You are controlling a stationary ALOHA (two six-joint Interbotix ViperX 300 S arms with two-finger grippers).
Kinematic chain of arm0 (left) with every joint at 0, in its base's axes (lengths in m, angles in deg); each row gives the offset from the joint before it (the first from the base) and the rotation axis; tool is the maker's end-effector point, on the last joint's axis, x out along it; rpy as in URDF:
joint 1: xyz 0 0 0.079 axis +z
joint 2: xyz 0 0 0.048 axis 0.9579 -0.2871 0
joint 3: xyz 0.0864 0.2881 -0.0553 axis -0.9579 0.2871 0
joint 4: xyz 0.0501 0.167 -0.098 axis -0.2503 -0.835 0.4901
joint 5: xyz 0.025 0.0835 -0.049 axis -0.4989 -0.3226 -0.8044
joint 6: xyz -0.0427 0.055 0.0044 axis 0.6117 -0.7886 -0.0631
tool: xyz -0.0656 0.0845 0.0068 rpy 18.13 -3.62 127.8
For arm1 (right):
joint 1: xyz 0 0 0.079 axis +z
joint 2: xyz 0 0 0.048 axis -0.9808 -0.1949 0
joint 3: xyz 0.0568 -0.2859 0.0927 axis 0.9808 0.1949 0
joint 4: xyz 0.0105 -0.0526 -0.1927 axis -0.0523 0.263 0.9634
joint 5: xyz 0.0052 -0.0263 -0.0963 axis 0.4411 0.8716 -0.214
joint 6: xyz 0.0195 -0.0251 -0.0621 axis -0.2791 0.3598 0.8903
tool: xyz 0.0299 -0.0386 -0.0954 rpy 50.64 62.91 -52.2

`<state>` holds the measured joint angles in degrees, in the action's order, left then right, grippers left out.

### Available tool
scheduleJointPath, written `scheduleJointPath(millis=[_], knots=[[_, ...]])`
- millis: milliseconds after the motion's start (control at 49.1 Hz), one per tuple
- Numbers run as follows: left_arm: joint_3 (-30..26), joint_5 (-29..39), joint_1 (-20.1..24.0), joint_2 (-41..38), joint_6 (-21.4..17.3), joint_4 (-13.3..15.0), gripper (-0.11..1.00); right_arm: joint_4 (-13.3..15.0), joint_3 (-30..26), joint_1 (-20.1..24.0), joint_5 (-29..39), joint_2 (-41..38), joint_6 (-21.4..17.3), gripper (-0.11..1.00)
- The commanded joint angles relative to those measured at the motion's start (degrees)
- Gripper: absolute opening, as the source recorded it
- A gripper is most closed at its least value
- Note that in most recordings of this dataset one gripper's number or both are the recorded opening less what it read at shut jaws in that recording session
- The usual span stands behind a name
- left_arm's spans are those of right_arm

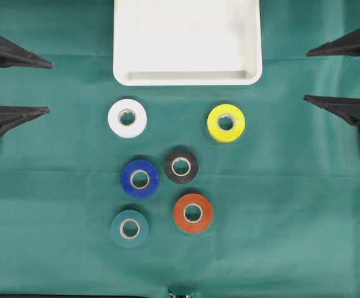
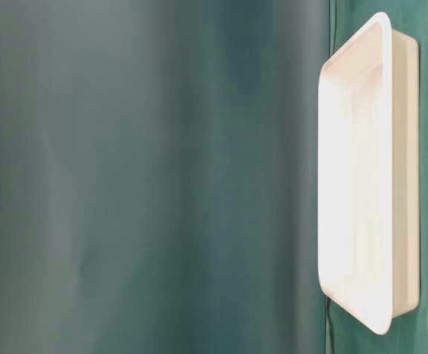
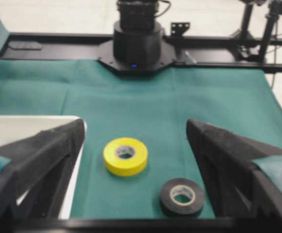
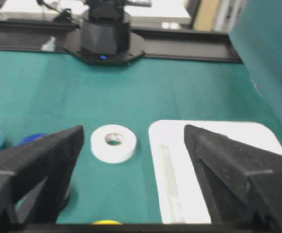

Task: Pick up the tape from a random location and place it into the white case.
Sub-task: 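Raise the left gripper from rest and swing it toward the yellow tape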

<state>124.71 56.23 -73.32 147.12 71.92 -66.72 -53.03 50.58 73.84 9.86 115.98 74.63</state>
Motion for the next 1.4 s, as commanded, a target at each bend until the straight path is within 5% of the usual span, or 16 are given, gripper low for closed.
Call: scheduleJointPath(millis=[0,713,1038,1384], knots=[[-1.5,-0.5,0.2,0.0,0.1,0.3,0.98,-0.2,-0.7,-0.2,-0.9,-1.0,-0.1,0.92],[-1.6,-1.4,1.3,-0.2,0.2,0.3,0.98,0.0,-0.7,-0.1,1.5,-0.5,-0.9,0.93],[-2.3,-12.0,1.3,-8.0,0.2,0.3,0.98,0.0,-0.8,-0.1,1.7,-0.6,-0.8,0.93],[-6.9,-13.2,0.7,-16.3,-0.3,0.3,0.98,0.0,-0.8,-0.1,1.7,-0.5,-0.9,0.93]])
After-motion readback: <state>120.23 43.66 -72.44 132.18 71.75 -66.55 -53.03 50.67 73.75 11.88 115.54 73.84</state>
